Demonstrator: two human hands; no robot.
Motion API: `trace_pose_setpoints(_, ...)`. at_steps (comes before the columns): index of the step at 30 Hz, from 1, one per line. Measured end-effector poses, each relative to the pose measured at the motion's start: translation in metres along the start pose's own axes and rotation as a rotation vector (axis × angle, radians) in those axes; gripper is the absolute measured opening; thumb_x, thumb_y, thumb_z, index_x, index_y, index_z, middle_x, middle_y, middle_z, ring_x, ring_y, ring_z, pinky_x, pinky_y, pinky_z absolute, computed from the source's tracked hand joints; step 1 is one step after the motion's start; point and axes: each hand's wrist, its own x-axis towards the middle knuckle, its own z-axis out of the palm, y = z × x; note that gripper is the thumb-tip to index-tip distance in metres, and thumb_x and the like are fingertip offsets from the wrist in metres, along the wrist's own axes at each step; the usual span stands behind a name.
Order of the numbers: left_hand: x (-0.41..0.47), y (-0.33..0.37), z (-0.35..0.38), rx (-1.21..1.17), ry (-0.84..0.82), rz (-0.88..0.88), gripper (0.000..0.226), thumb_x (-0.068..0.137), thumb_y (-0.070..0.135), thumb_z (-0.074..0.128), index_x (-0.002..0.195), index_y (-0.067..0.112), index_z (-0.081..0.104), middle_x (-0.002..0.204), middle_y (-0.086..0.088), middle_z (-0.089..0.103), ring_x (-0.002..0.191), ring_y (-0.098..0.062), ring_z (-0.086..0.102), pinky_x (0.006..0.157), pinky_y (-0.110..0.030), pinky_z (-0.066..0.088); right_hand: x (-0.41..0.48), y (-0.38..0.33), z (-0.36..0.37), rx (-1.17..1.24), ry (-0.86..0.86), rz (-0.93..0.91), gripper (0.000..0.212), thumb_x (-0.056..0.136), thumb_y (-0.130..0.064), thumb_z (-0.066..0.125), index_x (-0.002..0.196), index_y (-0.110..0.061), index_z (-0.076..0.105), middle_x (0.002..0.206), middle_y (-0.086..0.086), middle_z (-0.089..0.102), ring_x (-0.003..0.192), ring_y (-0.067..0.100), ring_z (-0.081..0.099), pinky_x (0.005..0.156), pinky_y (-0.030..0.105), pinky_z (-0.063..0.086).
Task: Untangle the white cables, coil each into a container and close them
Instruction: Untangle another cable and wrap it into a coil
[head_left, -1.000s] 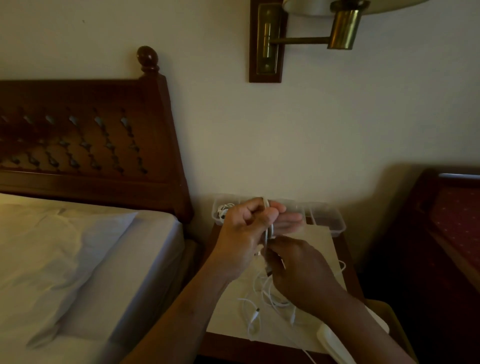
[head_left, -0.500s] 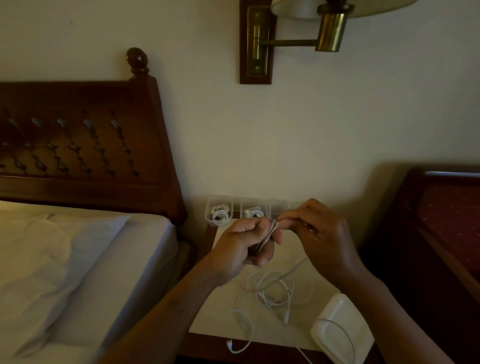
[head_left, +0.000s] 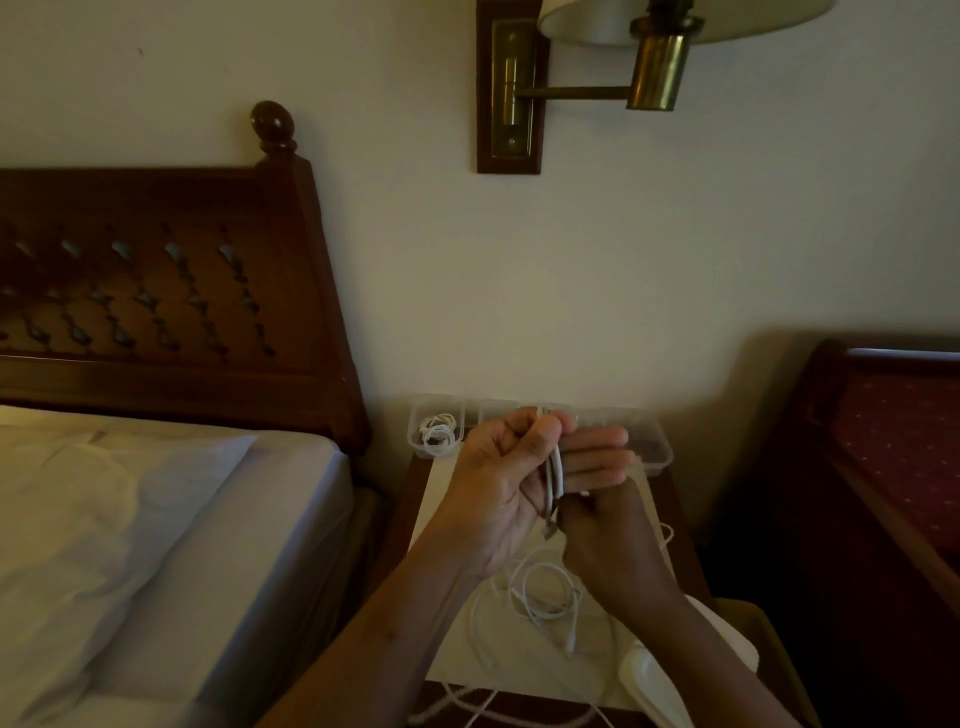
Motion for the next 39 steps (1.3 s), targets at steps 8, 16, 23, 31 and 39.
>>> trace_pose_setpoints(8,0.004,-0.007,-0.005,0.94,0.097,0.056,0.017,0.109,0.021,0.048,0.106,0.008,0.059,0.121,-0.006,0.075,0.11,-0.017,0.074,0.097,-0.039,0.059,-0.011,-0.019,-0.006,-0.506,-0.261,0.038,0.013,0.099,-0.017,0.061,0.099,-0.029,0.067,0.09,-0.009,0.069,0.079,0.007,0.066,0.072,0.025,0.058)
trace_pose_setpoints(16,-0.002,0.01,-0.02,1.053,0.042,-0.1,0.032,0.112,0.022,0.043,0.096,0.0,0.06,0.076,-0.006,0.061,0.065,-0.029,0.053,0.062,-0.045,0.043,-0.01,-0.051,-0.035,-0.554,-0.179,-0.165,0.011,0.096,-0.039,0.064,0.088,-0.039,0.071,0.068,-0.026,0.063,0.065,-0.004,0.061,0.054,0.012,0.041)
trace_pose_setpoints(23,-0.011,0.011,-0.011,0.598,-0.087,-0.146,0.046,0.111,0.026,0.028,0.092,0.009,0.066,0.072,-0.027,0.062,0.047,-0.015,0.03,0.052,-0.026,0.029,0.014,-0.04,-0.052,-0.358,0.025,-0.457,0.01,0.089,-0.018,0.076,0.094,-0.025,0.08,0.09,-0.014,0.057,0.068,0.01,0.062,0.055,0.026,0.049)
trace_pose_setpoints(31,-0.02,0.015,-0.005,0.543,-0.157,-0.181,0.043,0.111,0.024,0.035,0.116,-0.008,0.063,0.082,-0.022,0.069,0.051,-0.015,0.04,0.057,-0.025,0.036,0.034,-0.021,-0.055,0.016,-0.122,-0.396,0.014,0.098,-0.014,0.064,0.103,-0.014,0.077,0.096,-0.001,0.058,0.084,0.017,0.063,0.07,0.021,0.051)
trace_pose_setpoints(39,-0.021,0.007,0.013,0.178,-0.097,-0.069,0.03,0.103,0.021,0.059,0.113,-0.006,0.068,0.082,-0.015,0.071,0.066,-0.023,0.069,0.068,-0.029,0.056,0.014,-0.012,-0.029,0.289,-0.002,-0.183,0.025,0.104,-0.005,0.047,0.098,-0.009,0.071,0.08,0.0,0.072,0.075,0.009,0.07,0.067,0.02,0.055)
